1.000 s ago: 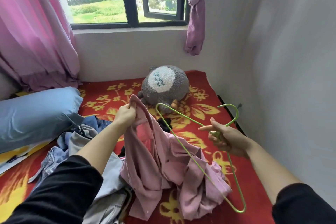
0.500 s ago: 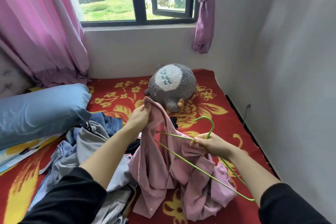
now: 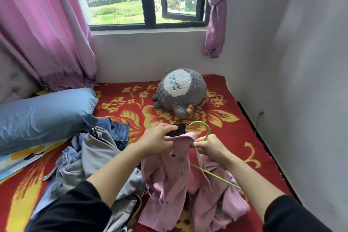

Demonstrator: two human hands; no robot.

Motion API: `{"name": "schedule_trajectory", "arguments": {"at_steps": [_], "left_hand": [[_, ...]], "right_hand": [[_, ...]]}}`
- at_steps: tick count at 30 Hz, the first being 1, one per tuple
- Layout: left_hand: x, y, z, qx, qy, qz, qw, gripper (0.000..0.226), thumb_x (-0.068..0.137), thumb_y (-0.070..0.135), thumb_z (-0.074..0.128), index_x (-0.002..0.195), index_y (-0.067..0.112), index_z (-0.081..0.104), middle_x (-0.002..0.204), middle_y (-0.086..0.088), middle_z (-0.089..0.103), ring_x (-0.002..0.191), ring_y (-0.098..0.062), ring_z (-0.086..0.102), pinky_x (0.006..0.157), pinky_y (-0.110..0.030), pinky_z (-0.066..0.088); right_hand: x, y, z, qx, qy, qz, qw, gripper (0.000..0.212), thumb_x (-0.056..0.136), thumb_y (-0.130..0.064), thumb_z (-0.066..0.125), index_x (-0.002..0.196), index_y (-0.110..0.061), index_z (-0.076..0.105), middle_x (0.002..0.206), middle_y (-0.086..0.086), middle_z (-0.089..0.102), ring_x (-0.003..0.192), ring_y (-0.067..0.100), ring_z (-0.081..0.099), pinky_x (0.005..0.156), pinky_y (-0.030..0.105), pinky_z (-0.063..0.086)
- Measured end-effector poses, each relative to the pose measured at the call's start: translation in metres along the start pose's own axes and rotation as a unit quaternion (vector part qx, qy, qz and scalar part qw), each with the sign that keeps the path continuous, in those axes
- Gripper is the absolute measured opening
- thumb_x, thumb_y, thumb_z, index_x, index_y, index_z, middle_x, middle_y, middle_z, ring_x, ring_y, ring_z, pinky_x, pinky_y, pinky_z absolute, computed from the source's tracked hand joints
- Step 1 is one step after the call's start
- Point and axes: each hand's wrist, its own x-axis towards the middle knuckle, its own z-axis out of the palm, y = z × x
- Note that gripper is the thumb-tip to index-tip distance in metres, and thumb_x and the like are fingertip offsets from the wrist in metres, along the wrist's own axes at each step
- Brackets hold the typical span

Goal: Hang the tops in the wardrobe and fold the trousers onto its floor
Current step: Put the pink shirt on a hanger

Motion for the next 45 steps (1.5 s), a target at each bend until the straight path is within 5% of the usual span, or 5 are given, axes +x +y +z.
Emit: {"name": "schedule_trajectory", "arguments": {"at_steps": [6,24,33,39,45], "left_hand": [[0.011,-0.004,0.010,0.073,-0.068,0.069,0.993,0.016,0.074,0.003,0.057,0.088,0.012,0.058,0.092,-0.004,0.059,0.090,-0.023,0.050,0.071,-0.034,0.033],[-0.016,0.012,-0.034,-0.208,-0.026,0.087,0.974,0.023,0.063,0.013,0.050,0.046,0.017,0.035,0.050,0.006,0.030,0.049,-0.009,0.027,0.051,-0.031,0.027],[-0.015,-0.020,-0.038,-0.203,-0.005,-0.005,0.979,0.018,0.059,0.020,0.051,0.043,0.018,0.043,0.046,0.009,0.035,0.044,-0.009,0.031,0.042,-0.020,0.025],[-0.009,-0.022,-0.046,-0.219,0.012,-0.019,0.976,0.019,0.059,0.024,0.053,0.044,0.017,0.045,0.045,0.005,0.039,0.040,-0.011,0.035,0.041,-0.018,0.030],[-0.011,-0.034,-0.039,-0.193,0.144,-0.023,0.970,0.021,0.064,0.030,0.054,0.046,0.019,0.056,0.039,0.006,0.052,0.036,-0.005,0.047,0.039,-0.018,0.036]], "right_hand": [[-0.019,-0.016,-0.001,0.137,-0.173,0.083,0.972,0.020,0.066,0.001,0.038,0.074,-0.004,0.055,0.070,0.012,0.054,0.055,0.014,0.040,0.047,0.020,0.029],[0.006,0.027,-0.019,-0.499,0.099,0.003,0.861,0.013,0.084,-0.015,0.049,0.074,-0.023,0.050,0.092,0.007,0.068,0.093,0.032,0.062,0.070,0.035,0.038],[-0.012,0.006,-0.052,-0.053,-0.047,0.035,0.997,0.020,0.062,-0.030,0.071,0.066,-0.011,0.065,0.061,0.001,0.058,0.058,0.014,0.048,0.051,0.026,0.035],[-0.009,0.006,-0.074,-0.586,0.138,0.023,0.798,0.012,0.081,-0.032,0.058,0.080,-0.020,0.061,0.090,0.004,0.067,0.090,0.031,0.066,0.067,0.030,0.043],[-0.014,0.035,-0.097,-0.485,0.234,0.064,0.840,0.018,0.079,-0.019,0.055,0.067,-0.019,0.041,0.071,0.002,0.055,0.073,0.030,0.057,0.060,0.030,0.038]]}}
